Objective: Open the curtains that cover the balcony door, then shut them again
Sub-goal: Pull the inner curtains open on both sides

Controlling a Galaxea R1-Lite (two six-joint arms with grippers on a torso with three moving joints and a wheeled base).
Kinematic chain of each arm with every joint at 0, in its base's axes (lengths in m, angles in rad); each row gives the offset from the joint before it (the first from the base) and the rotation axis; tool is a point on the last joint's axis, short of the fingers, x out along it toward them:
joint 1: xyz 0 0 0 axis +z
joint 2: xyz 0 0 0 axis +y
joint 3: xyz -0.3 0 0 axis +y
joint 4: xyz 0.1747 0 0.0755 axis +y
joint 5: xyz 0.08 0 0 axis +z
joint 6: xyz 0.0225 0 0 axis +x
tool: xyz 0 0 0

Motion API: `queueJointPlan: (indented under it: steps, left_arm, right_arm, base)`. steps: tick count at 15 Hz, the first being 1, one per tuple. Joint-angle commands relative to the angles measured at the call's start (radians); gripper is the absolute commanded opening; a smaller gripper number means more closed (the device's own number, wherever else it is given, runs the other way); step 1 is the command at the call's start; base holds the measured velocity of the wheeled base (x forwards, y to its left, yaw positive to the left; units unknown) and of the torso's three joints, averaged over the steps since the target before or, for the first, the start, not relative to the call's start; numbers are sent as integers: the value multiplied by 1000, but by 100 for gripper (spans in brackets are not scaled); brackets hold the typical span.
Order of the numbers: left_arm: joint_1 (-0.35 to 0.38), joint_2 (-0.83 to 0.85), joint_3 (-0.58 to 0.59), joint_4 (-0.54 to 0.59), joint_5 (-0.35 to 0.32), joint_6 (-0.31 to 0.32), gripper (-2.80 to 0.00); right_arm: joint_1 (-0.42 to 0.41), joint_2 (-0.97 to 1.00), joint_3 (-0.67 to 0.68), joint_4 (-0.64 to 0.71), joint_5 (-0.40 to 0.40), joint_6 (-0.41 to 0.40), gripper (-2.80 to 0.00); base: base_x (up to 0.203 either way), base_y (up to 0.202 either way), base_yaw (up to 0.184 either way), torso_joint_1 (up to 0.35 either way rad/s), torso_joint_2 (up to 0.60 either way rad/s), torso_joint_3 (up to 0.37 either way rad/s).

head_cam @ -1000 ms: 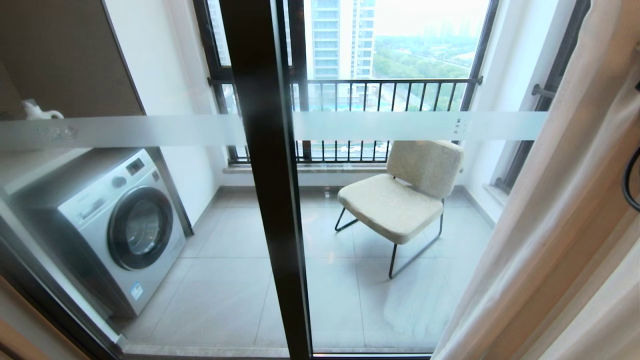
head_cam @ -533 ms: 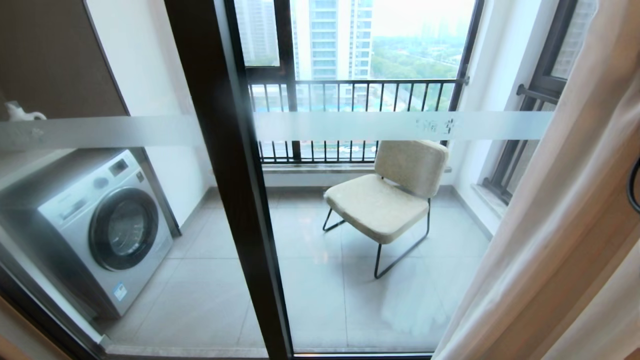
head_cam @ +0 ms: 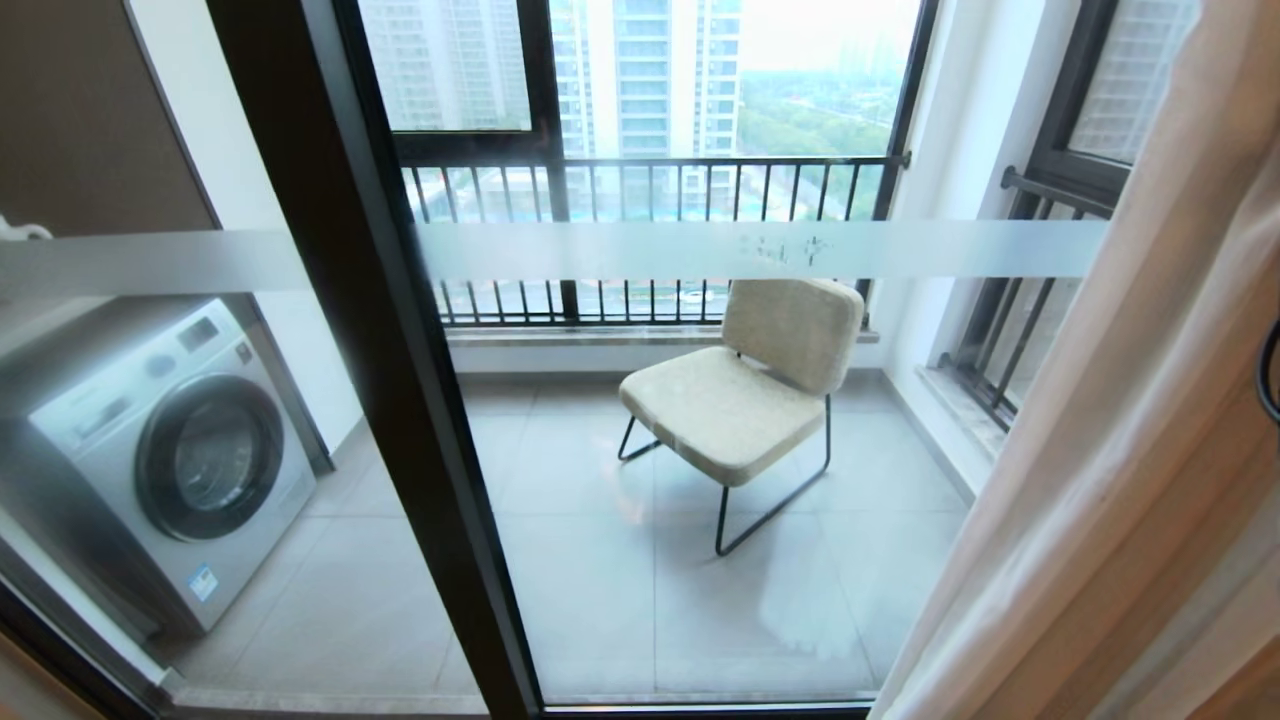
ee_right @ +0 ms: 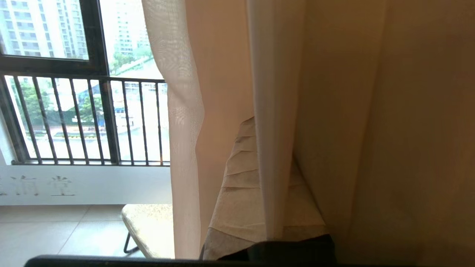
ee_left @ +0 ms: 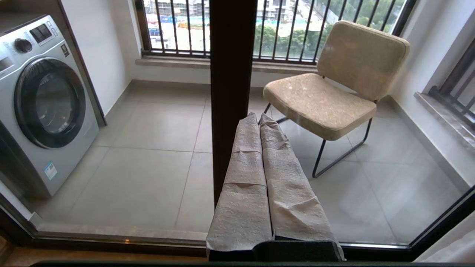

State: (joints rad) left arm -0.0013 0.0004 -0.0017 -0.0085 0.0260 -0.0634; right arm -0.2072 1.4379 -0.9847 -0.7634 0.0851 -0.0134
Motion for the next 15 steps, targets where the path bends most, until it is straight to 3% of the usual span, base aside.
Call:
queueJointPlan:
  steps: [1, 15]
  left_arm:
    - [1, 0, 0, -1, 0, -1, -280]
    - [1, 0, 0, -1, 0, -1, -280]
  right_arm:
    - [0, 1, 0, -4, 1, 0, -280]
    - [0, -22, 32, -2, 1, 0, -280]
  base:
    - [0, -183, 5, 9, 4, 5]
    - [0, -192, 1, 1, 2, 3]
